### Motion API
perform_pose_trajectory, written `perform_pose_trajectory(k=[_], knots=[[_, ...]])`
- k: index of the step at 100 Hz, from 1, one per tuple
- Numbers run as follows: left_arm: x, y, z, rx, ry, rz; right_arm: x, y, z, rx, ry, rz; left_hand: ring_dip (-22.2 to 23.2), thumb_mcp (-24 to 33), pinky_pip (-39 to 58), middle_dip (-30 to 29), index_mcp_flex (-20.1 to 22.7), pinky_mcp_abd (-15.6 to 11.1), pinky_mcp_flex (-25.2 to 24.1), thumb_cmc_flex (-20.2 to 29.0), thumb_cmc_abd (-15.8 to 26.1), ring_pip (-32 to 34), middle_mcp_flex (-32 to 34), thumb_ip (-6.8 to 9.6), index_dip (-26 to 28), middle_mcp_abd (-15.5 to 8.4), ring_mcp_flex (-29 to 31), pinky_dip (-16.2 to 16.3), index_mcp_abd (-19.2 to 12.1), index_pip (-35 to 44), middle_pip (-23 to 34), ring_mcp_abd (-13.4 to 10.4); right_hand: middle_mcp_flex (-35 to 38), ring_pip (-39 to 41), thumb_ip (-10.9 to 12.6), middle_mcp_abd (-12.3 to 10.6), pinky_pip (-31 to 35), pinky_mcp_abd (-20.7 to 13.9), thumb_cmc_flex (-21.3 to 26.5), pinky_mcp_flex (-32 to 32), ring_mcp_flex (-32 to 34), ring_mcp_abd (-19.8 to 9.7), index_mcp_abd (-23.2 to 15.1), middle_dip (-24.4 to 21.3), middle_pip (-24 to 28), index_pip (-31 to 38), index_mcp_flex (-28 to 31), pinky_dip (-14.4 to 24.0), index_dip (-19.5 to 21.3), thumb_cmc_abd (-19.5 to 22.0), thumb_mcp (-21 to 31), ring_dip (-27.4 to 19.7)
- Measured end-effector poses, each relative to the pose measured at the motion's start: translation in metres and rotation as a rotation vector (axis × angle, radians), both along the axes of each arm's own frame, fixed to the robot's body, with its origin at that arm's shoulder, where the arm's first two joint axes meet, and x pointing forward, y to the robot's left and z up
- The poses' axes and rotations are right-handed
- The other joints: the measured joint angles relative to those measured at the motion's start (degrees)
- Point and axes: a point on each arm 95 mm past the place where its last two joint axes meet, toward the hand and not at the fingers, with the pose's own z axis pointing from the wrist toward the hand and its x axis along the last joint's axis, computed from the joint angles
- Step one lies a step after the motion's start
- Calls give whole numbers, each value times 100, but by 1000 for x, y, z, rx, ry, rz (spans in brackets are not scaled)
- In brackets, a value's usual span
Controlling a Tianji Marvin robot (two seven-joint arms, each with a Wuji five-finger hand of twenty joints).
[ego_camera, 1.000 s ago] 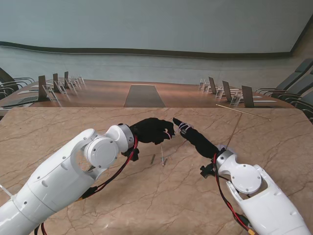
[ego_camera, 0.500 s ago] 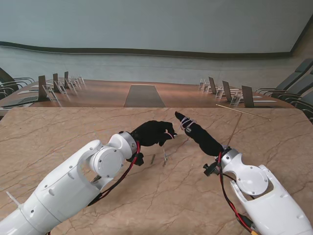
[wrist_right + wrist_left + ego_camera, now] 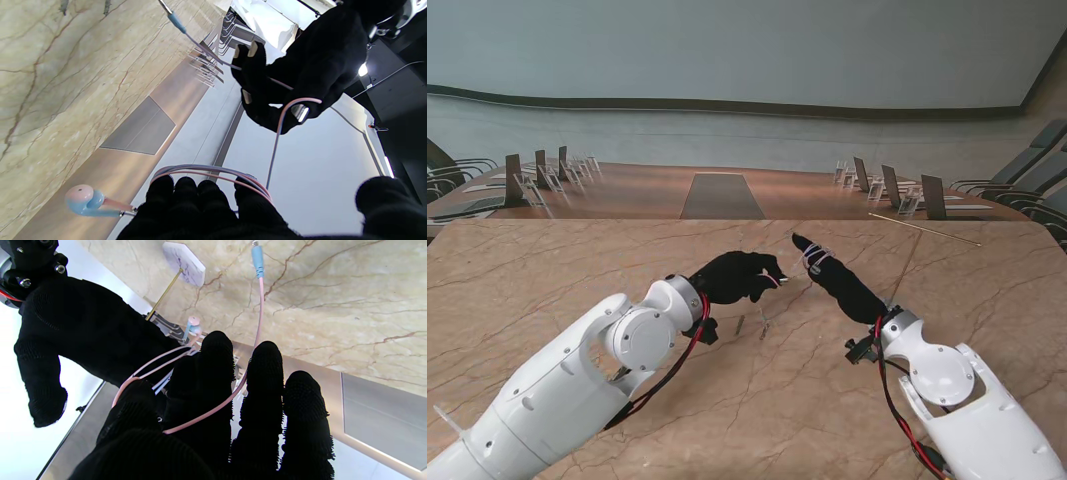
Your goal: Take the wired earphone off the rack, coil the cable and place them on the table
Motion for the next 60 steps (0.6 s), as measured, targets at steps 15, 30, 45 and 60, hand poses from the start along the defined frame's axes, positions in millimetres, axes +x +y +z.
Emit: perform_pose_trajectory(k=[15, 30, 45, 60], knots=[[-1, 4, -1, -11, -15, 24, -4, -6, -6, -14, 4, -25, -57, -15, 0, -83, -166, 0, 13, 207, -121, -10, 0, -6, -20, -2, 0, -40, 114, 6, -24, 0, -4, -12, 0, 7, -7, 104, 0, 75, 0, 81, -11, 0, 0, -3, -26, 42, 0, 0, 0, 0], [0, 6, 0, -43, -55, 61, -7, -11, -9, -10, 1, -51, -122, -11, 0, -130, -422, 0, 79, 493, -127, -43, 0, -10, -102, -2, 0, -60, 308, 112, -35, 0, -5, -15, 0, 7, -8, 104, 0, 74, 0, 81, -18, 0, -8, -4, -27, 93, 0, 0, 0, 0], [-2, 6, -3, 7, -31, 35, -9, -13, -11, -12, 0, -59, -131, -15, 0, -131, -535, -43, 90, 615, -129, -75, -107, -10, -166, -165, 0, -130, 308, 175, -68, -38, -5, -16, 0, 7, -8, 104, 0, 73, 0, 81, -21, 0, -10, -9, -27, 98, 0, 0, 0, 0], [-5, 3, -7, 27, -12, 6, -8, -11, -11, -10, 3, -48, -132, -15, 0, -118, -535, -109, 34, 615, -130, -75, -112, -11, -158, -178, 0, -137, 231, 219, 56, -105, -5, -18, 0, 7, -9, 104, 12, 73, 0, 81, -22, 0, -13, -11, -27, 99, 0, 0, 0, 0]])
